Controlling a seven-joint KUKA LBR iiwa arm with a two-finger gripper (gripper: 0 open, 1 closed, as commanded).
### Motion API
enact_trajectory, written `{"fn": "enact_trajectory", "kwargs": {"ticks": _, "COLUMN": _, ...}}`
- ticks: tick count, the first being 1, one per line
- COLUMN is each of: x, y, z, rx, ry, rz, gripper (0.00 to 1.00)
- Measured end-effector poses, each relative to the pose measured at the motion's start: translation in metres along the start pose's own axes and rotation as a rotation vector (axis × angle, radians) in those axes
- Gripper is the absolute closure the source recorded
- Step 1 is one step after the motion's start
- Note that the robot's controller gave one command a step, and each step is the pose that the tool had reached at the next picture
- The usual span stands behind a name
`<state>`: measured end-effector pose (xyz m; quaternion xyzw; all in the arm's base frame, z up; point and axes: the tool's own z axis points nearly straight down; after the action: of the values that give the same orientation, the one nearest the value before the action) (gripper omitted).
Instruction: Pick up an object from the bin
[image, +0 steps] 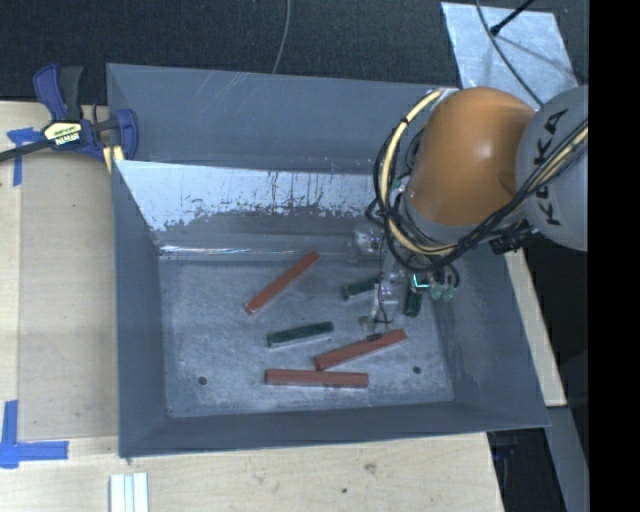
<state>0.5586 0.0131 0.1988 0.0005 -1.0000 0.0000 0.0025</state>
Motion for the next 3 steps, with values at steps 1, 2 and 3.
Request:
{"fn": "enact_trajectory", "kwargs": {"ticks": 1, "x": -0.002, "y": 0.001, "z": -0.003, "rx": 0.0, "ry": -0.011, "rz": -0.001, "gripper": 0.0}}
{"fn": "enact_trajectory", "kwargs": {"ticks": 2, "x": 0.001, "y": 0.019, "z": 0.064, "rx": 0.0, "ry": -0.013, "rz": -0.051, "gripper": 0.0}}
{"fn": "enact_trajectory", "kwargs": {"ticks": 3, "x": 0.013, "y": 0.019, "z": 0.095, "rx": 0.0, "ry": -0.002, "rz": -0.052, "gripper": 0.0}}
